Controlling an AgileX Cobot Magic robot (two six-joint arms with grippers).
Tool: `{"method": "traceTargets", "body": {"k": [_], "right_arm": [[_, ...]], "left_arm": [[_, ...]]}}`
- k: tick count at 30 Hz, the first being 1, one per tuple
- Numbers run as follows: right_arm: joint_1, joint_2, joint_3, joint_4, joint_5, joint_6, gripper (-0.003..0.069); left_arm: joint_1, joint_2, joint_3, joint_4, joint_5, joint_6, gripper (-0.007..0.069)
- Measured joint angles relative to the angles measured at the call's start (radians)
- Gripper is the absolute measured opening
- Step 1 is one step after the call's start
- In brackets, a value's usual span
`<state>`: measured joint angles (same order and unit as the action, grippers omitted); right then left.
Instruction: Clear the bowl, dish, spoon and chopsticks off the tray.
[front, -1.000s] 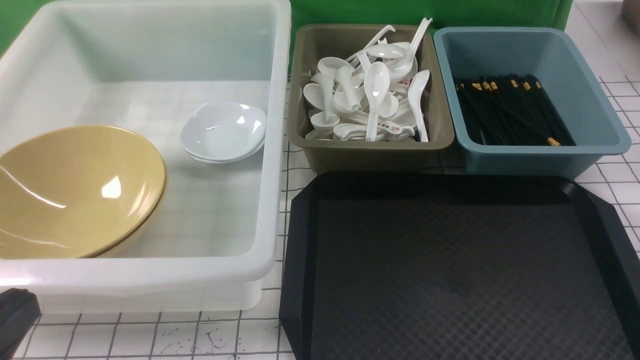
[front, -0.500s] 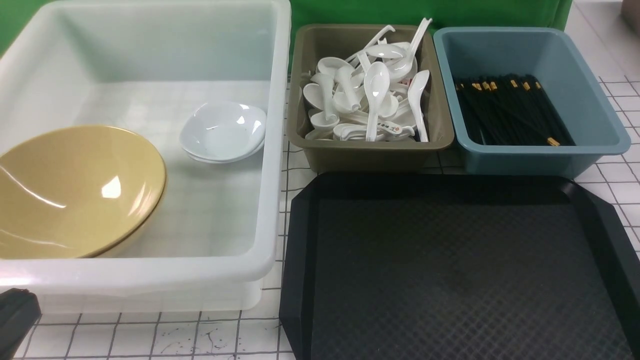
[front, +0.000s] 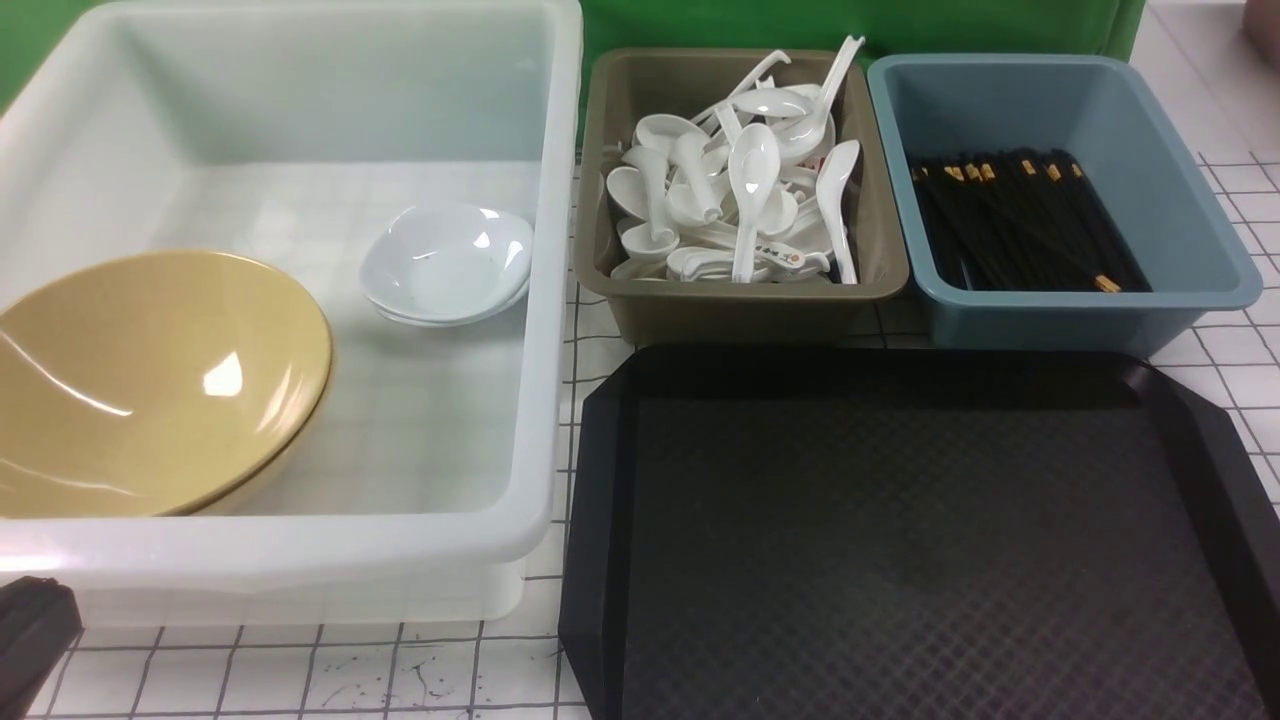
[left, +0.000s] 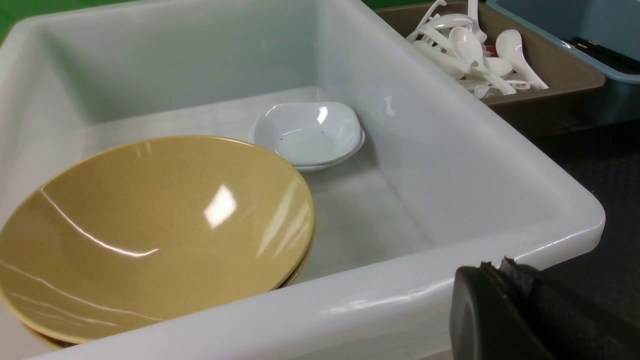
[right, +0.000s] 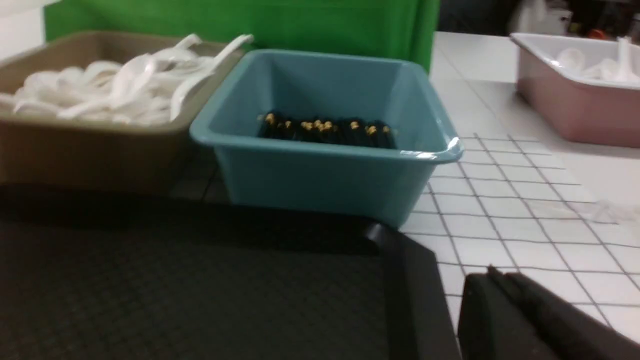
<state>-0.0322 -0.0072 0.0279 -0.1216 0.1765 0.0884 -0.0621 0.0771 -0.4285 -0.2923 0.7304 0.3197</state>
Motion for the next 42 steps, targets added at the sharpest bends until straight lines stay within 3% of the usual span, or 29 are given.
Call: {"method": "traceTargets", "body": {"k": [5, 36, 42], "right_arm": [[-0.012, -0.004, 0.001, -0.003, 0.125, 0.021, 0.0035], [-0.012, -0.004, 0.001, -0.003, 0.129, 0.021, 0.0048], [-0.012, -0.004, 0.001, -0.003, 0.13, 0.021, 0.0048]], "left_arm": [[0.0, 0.0, 0.0, 0.0, 0.0, 0.0, -0.0012], [0.0, 0.0, 0.02, -0.001, -0.003, 0.0, -0.0012], [0.003, -0.001, 0.112, 0.039, -0.136, 0.0, -0.0012]]}}
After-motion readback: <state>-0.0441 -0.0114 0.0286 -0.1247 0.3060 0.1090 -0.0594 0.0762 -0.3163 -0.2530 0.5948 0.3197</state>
